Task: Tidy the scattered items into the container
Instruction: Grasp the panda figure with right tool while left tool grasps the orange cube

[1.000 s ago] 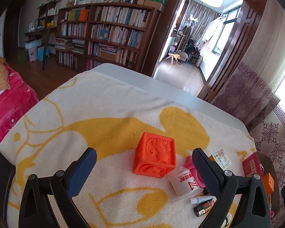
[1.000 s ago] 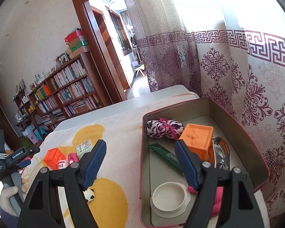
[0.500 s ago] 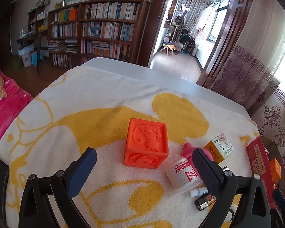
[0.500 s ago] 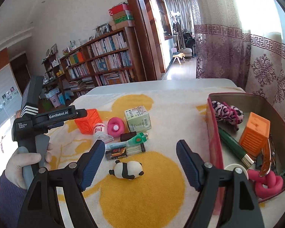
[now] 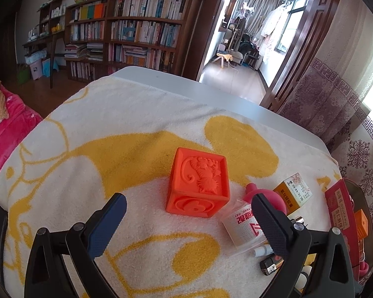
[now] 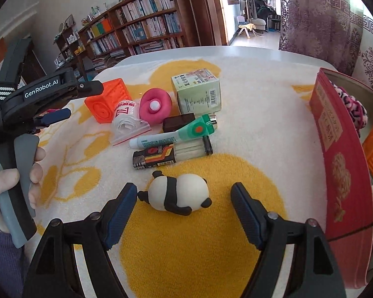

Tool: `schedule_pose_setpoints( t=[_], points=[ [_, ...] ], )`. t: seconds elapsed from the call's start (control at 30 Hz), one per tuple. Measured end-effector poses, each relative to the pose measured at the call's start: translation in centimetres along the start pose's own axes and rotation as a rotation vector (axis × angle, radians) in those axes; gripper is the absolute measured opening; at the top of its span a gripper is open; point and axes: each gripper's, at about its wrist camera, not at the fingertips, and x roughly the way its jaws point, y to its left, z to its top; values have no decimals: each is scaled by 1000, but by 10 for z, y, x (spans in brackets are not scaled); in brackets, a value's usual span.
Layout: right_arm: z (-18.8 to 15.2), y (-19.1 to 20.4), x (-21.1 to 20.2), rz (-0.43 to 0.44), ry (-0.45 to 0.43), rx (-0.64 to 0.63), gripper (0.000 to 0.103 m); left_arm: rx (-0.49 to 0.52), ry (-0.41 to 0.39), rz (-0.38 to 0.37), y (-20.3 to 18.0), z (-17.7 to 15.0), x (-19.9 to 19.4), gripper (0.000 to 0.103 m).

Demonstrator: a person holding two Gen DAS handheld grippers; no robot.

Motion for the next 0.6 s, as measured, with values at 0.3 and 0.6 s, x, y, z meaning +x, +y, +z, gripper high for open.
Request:
schedule_pose_setpoints(
  t=[0.3, 0.6],
  points=[
    [-1, 17, 2, -86, 18, -76, 70, 18, 18, 3, -4, -6, 6, 102],
    [-6, 23, -5, -98, 4, -100, 64, 41, -20, 21, -5, -3, 16, 102]
  ],
)
